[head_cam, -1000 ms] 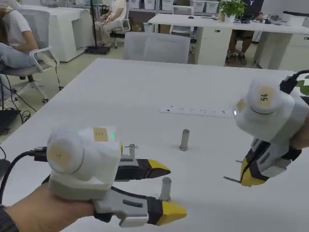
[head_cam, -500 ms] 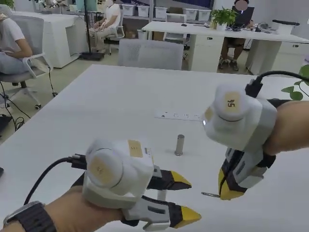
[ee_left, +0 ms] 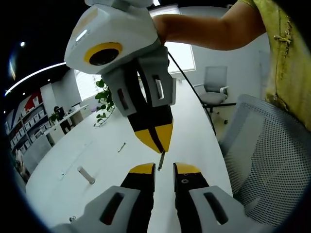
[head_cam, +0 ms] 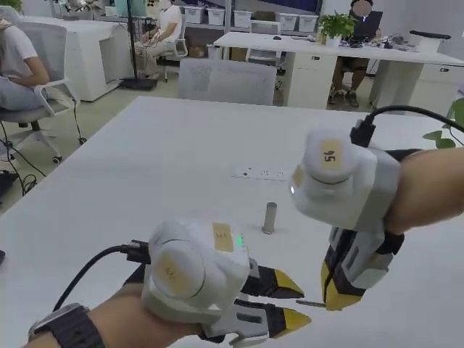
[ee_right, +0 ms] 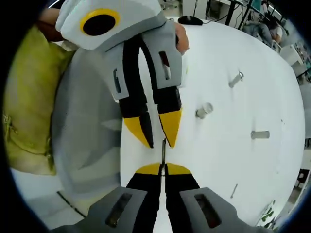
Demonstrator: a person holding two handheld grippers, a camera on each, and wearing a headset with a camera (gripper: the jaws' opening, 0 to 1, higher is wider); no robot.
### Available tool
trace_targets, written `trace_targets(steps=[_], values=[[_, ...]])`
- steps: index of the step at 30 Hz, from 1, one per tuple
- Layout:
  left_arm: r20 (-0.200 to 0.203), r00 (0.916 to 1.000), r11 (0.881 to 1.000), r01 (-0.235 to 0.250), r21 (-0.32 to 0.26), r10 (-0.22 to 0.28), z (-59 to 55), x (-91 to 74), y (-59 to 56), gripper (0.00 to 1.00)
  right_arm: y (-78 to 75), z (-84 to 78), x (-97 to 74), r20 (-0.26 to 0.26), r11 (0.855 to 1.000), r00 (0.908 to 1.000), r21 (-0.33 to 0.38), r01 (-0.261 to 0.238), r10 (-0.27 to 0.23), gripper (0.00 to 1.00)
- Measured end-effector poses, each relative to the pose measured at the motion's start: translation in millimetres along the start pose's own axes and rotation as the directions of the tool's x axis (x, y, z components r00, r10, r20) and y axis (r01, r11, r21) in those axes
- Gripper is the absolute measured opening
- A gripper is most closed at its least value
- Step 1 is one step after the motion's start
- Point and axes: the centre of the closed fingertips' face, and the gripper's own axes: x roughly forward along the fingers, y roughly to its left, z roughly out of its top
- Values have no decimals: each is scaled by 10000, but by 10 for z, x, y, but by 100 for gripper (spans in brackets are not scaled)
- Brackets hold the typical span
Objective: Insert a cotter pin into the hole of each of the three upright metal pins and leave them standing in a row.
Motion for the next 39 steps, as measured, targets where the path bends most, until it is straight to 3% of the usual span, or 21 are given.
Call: trace_targets(steps=[11,21,29,33,35,38,39], values=[[-378,9991,9935,-130,1132,174,-12,67,-17,2,73,-17,43,-261,9987,9987,257,-432,439,3],[-434,9990,9884,126,1517,-61,-14,98,-81,0,108,-55,60,-422,9961,9968,595,-651,676,3],[-116,9995,9975,312,636,-305,-5,73,-77,0,109,-31,31,3,9974,9984,448,-563,564,7],[-31,9989,9989,478,-34,-478,-18,55,-75,0,91,-7,-28,371,9996,9990,-98,-262,266,11],[-68,9984,9978,560,-362,-563,-36,43,-79,0,42,44,-85,804,9978,9965,-613,258,-208,11],[-74,9986,9943,518,-937,-527,-51,29,-51,0,84,13,-141,893,9912,9952,-1222,515,-408,11],[-57,9984,9919,558,-1143,-568,-52,25,-43,0,109,-12,-152,883,9932,9953,-1063,482,-388,12]])
